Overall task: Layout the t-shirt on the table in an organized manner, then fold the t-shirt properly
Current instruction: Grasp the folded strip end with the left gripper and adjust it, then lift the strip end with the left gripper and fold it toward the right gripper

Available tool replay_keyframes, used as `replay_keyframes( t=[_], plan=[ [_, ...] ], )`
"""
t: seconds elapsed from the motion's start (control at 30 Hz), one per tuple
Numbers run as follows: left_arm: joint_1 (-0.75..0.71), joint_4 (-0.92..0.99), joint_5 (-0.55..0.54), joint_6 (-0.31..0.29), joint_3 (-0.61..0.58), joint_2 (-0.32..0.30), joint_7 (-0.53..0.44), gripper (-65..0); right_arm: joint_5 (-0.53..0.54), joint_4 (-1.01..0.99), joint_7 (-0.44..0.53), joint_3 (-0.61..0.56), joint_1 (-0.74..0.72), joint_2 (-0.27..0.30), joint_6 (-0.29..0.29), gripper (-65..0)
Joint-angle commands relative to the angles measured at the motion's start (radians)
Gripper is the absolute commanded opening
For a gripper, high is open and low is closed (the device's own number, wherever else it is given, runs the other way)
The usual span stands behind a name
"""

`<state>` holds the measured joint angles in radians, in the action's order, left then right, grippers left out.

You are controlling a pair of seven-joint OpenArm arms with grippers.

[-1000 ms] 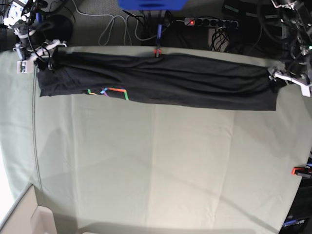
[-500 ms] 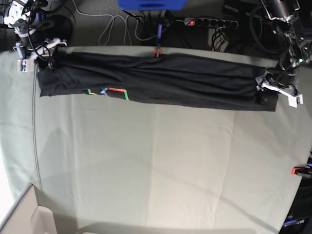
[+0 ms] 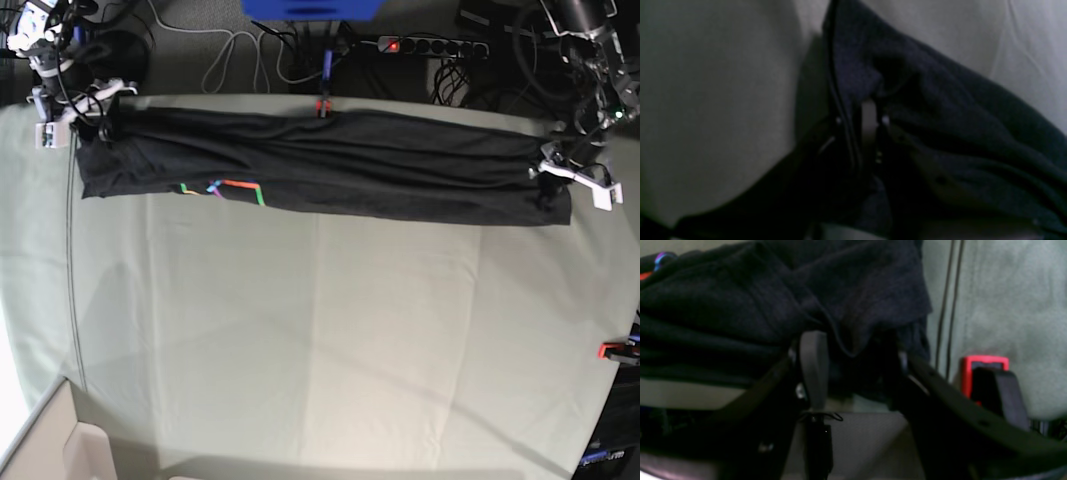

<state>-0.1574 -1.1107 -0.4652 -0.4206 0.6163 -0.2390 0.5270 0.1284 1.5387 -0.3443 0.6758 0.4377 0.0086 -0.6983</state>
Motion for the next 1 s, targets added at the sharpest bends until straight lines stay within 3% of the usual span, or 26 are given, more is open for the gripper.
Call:
replay_keyframes(
  t=[0.0, 0.23, 0.53, 0.6, 0.97],
  plan=[
    [-0.006, -0.016, 0.03, 0.013, -0.002, -0.003, 0.046, -65.0, 0.012, 0.013, 0.021, 0.005, 0.0, 0.012, 0.0, -38.4],
    [-0.067, -0.294, 0.029, 0.013, -0.005, 0.017, 0.055, -65.0, 0.012, 0.013, 0.021, 0.005, -0.001, 0.012, 0.0, -38.4],
    [-0.164, -0.567, 0.038, 0.013, -0.009, 0.174, 0.055, -65.0, 0.012, 0.012, 0.02, 0.005, -0.001, 0.008, 0.0, -38.5],
    [-0.184, -0.601, 0.039, 0.013, -0.057, 0.203, 0.055, -65.0, 0.012, 0.012, 0.02, 0.005, -0.001, 0.006, 0.0, -38.5],
    [-0.201, -0.607, 0.064, 0.025, -0.442, 0.209, 0.048, -65.0, 0.012, 0.012, 0.02, -0.038, 0.005, 0.008, 0.0, -38.5]
  ],
)
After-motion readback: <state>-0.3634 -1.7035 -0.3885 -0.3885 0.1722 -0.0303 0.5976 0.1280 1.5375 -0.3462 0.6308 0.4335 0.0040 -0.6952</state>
